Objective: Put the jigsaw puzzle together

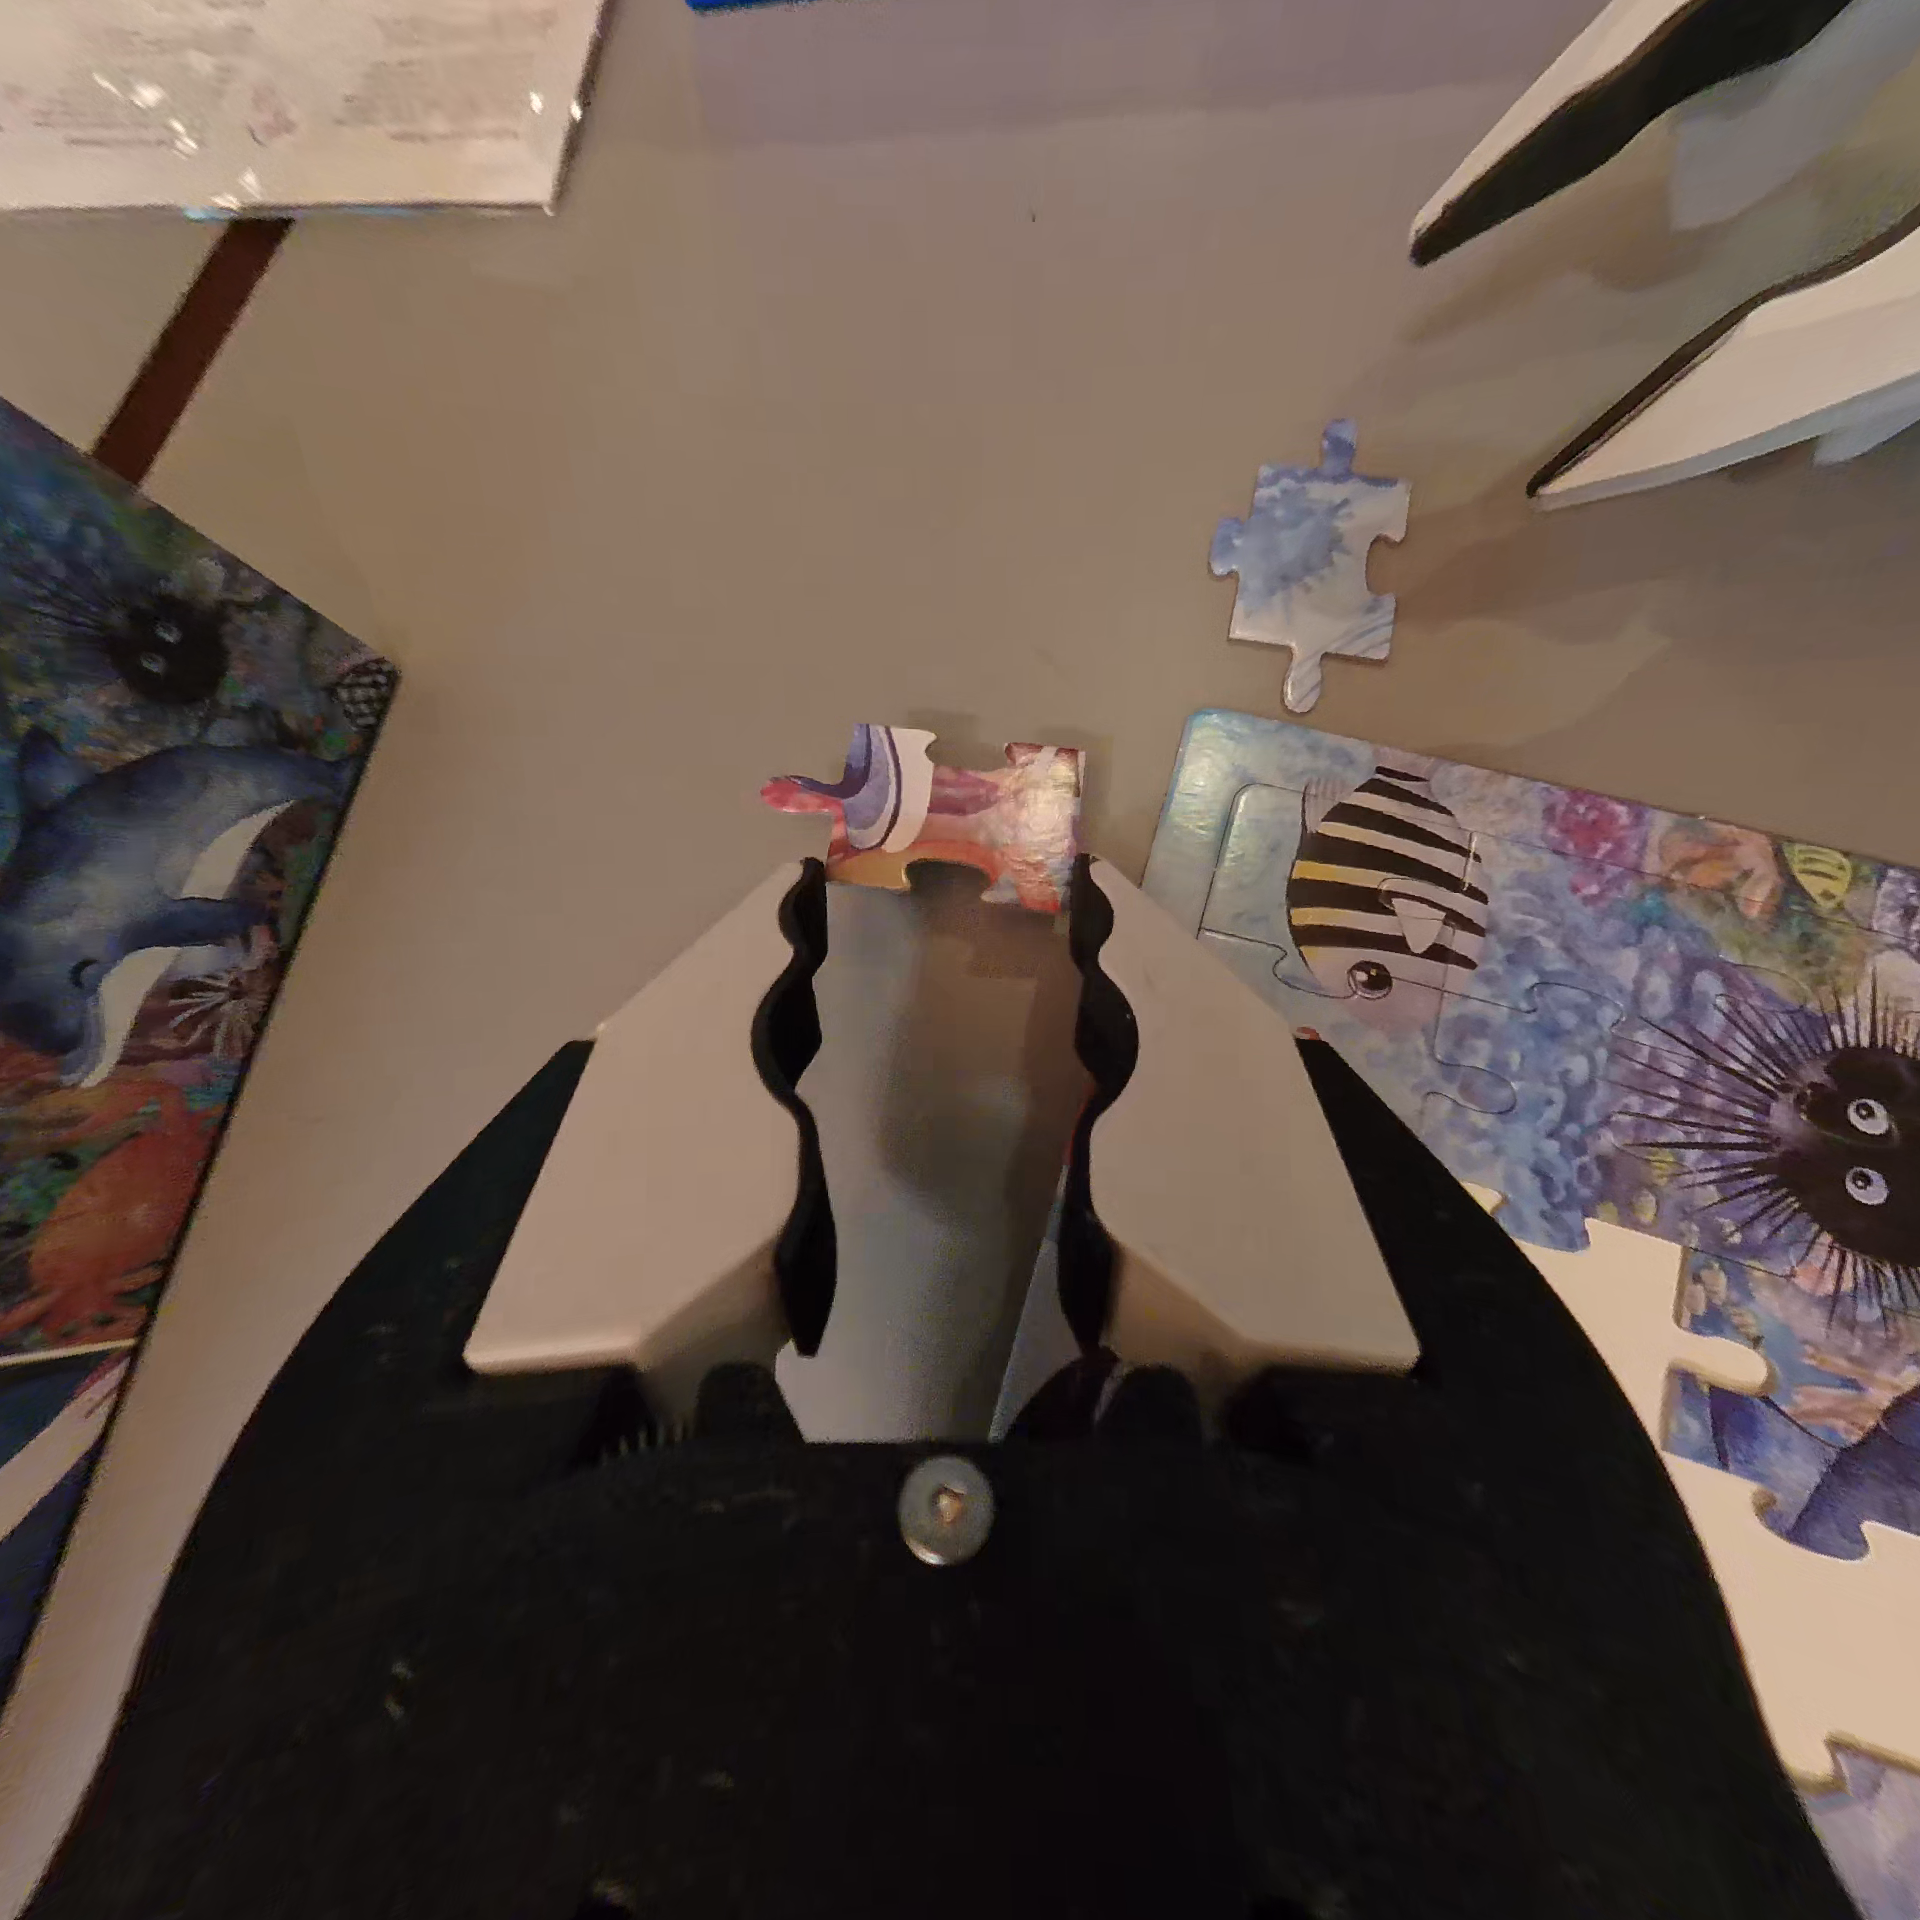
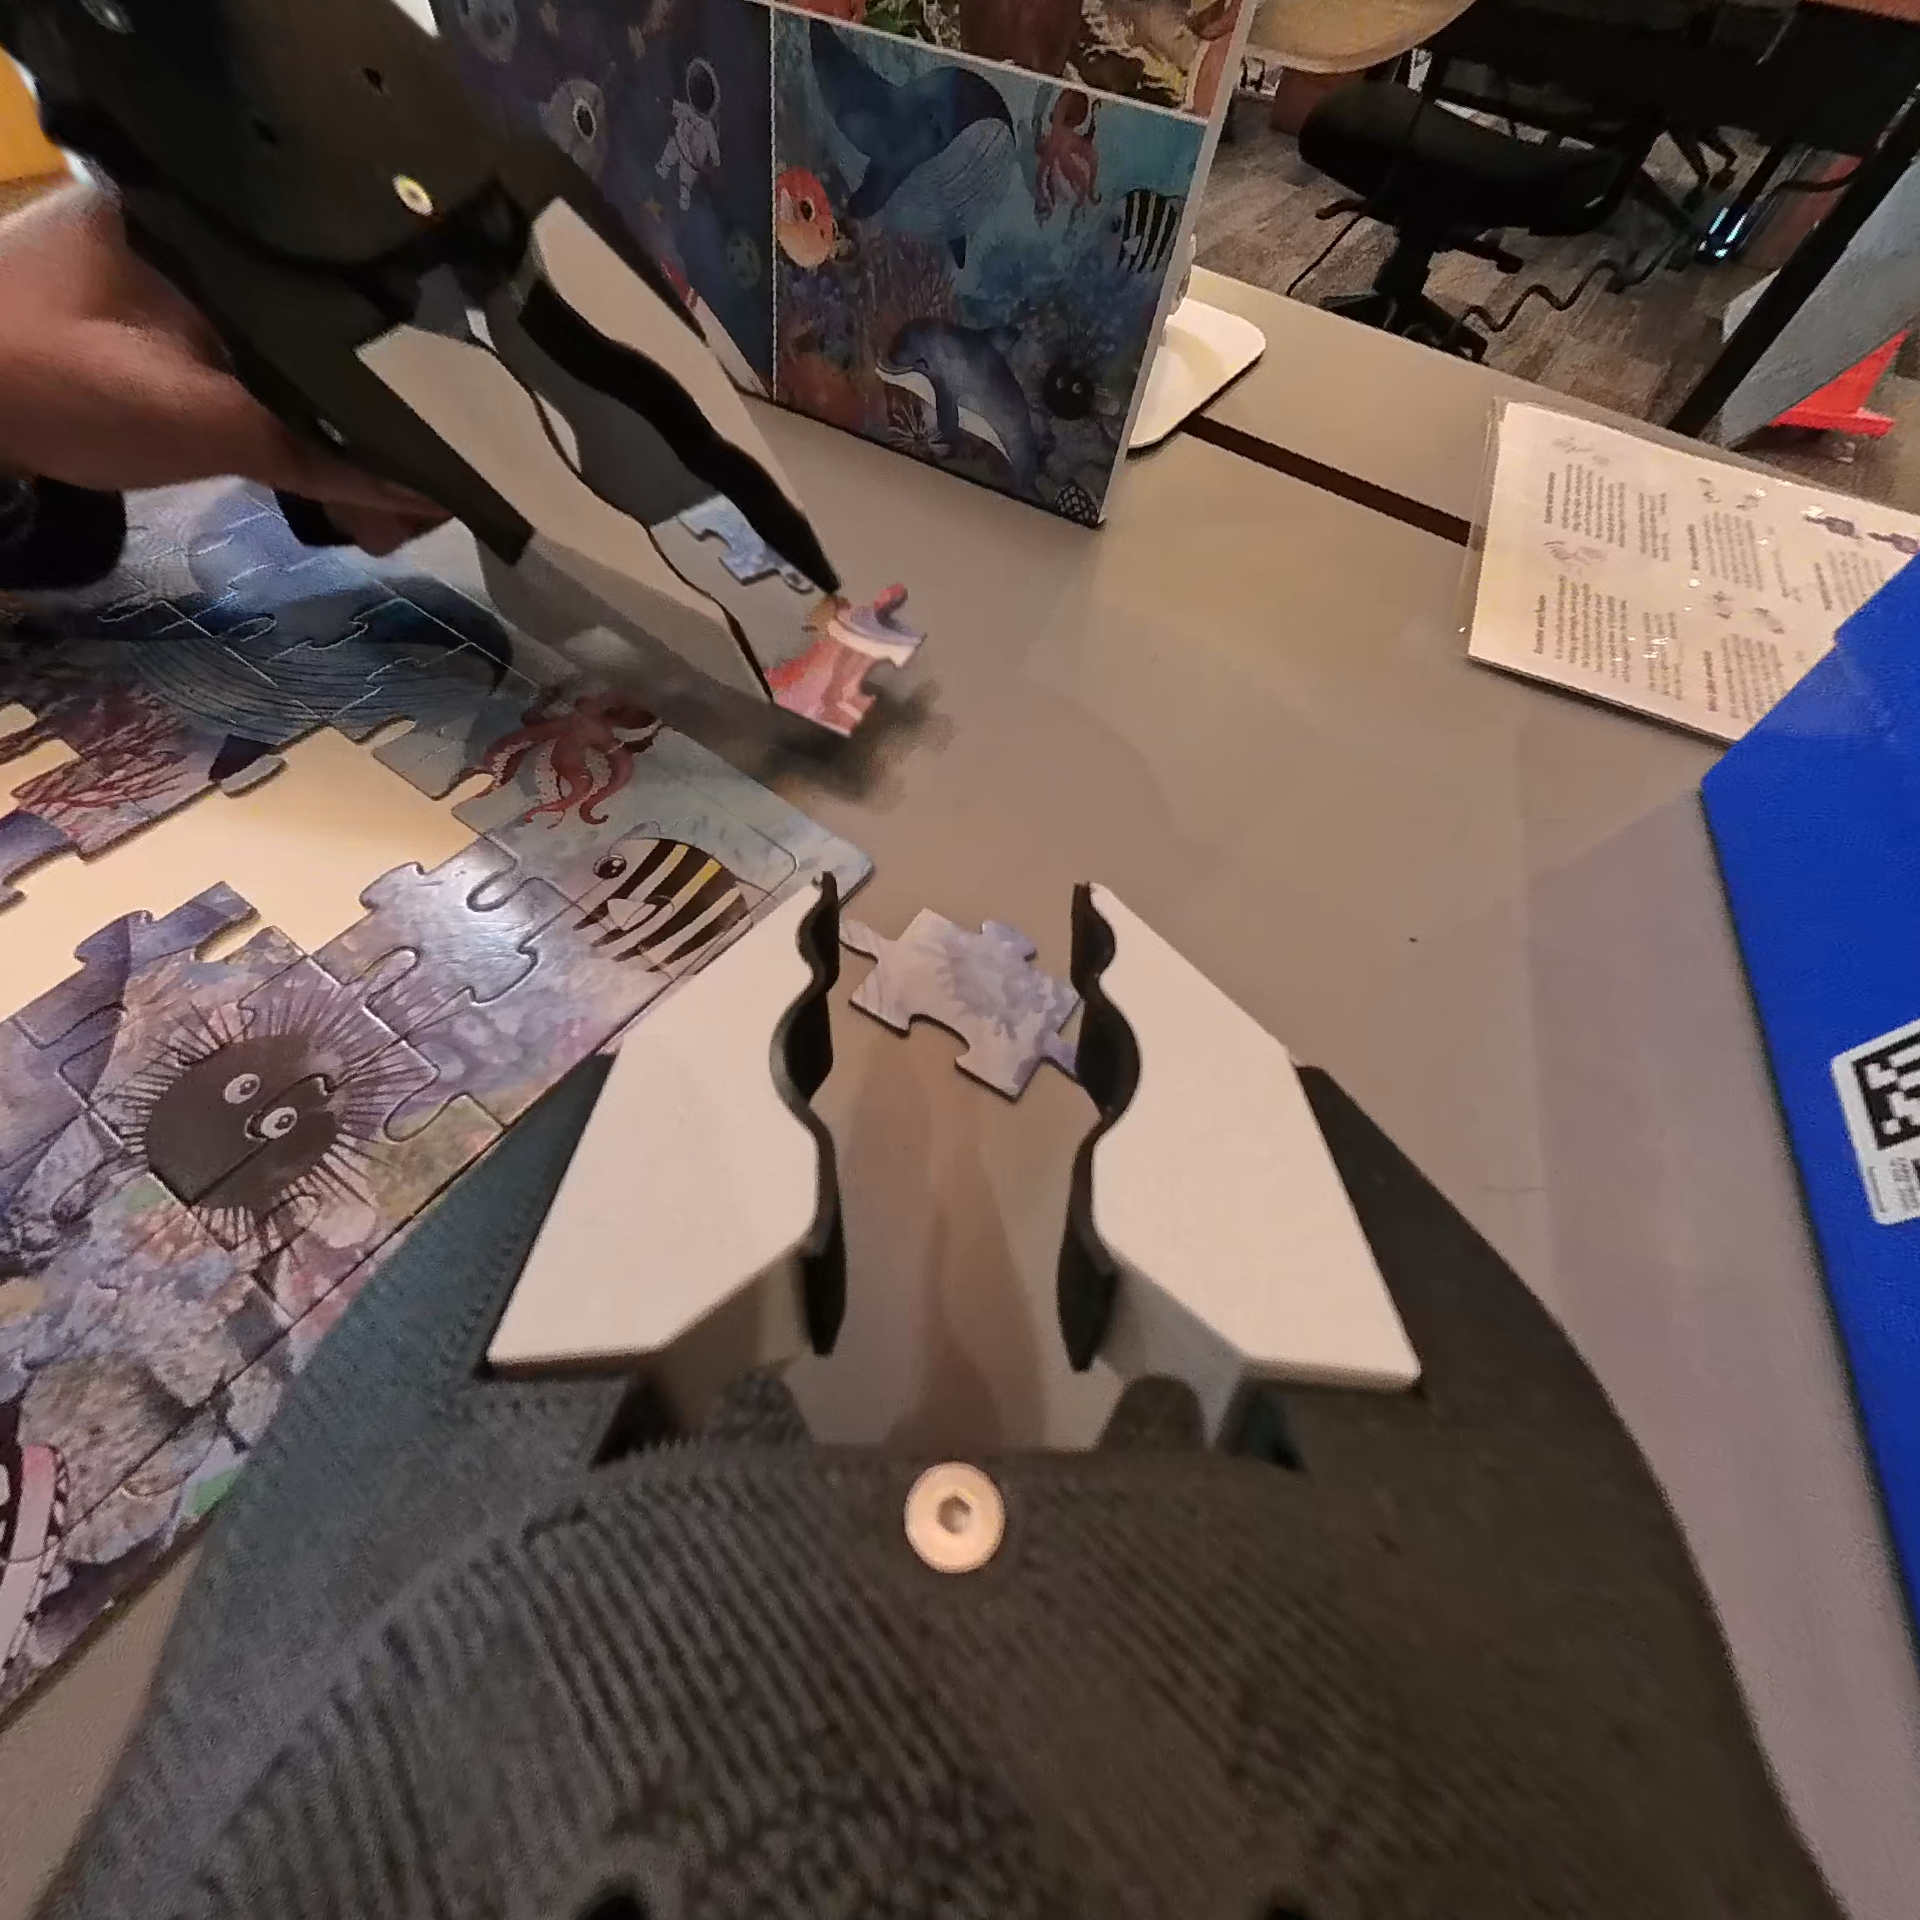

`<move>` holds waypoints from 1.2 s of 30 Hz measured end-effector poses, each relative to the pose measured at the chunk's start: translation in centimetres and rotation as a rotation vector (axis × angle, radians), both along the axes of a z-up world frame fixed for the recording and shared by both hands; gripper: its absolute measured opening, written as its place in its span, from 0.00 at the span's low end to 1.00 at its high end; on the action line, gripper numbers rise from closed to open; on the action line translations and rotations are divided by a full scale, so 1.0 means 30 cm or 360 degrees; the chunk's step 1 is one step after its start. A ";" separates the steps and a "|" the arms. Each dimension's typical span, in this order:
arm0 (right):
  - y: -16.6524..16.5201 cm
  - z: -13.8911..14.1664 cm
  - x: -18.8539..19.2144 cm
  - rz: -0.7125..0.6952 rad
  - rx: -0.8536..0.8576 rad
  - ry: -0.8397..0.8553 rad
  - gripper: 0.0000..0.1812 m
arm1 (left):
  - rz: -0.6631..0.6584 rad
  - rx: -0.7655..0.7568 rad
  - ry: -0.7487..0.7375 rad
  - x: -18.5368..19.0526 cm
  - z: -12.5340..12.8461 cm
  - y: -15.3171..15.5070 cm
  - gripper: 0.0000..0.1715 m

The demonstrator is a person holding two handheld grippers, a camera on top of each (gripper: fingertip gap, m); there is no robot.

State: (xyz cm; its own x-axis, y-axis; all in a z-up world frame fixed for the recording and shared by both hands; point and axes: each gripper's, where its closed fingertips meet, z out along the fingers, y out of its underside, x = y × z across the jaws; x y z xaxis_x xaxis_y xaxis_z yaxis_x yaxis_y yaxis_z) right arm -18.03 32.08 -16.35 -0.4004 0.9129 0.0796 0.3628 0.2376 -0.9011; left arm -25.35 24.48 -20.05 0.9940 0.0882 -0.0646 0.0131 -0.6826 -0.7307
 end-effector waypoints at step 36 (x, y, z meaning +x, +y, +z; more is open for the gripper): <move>0.063 0.009 0.018 -0.0200 -0.0016 0.0063 0.22 | -0.0228 -0.0002 0.0011 0.321 -0.032 -0.363 0.27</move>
